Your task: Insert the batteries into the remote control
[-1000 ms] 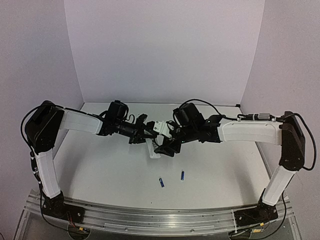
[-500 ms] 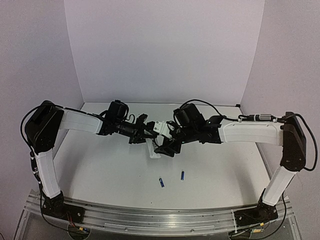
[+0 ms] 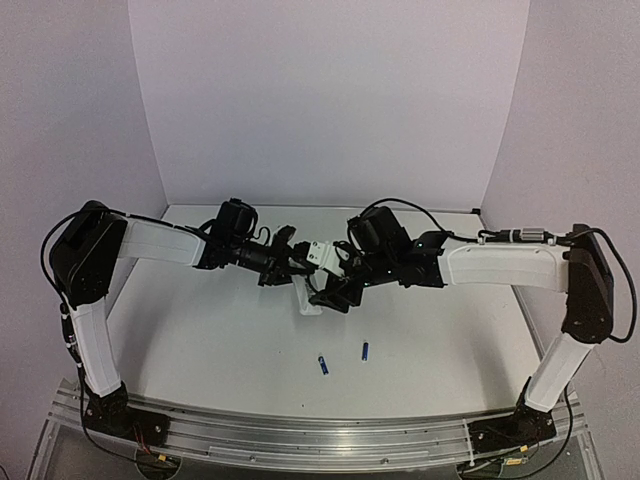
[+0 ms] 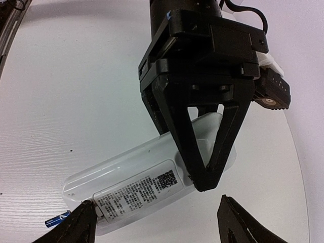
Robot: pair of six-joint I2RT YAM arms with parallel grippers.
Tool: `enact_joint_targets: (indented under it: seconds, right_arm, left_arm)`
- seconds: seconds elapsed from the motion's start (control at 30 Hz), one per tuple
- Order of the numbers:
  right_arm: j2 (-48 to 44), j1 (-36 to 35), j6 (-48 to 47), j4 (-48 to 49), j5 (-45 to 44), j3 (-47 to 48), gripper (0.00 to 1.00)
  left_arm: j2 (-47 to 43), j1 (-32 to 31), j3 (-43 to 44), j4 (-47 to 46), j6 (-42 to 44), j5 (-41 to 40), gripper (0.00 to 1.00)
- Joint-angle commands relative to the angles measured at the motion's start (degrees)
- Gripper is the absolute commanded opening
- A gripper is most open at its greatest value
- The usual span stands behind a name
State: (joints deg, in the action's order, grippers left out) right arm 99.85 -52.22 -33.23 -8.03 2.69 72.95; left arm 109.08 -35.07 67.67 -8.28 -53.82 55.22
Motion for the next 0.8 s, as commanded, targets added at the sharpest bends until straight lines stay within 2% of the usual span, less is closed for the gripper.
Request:
enact_joint_targets:
  seconds: [0.0,0.77]
  right_arm:
    - [-2.4,1.2,-0.1,9.8,-7.3,0.9,0.78]
    - [-4.6,1.2,0.1,10.1,-7.4,0.0,0.78]
  left_arm:
    - [-0.1,-2.9,2.5,3.7,0.1,6.4,0.00]
    - [0.7,-2.1,2.3,3.8,0.2,6.3,0.00]
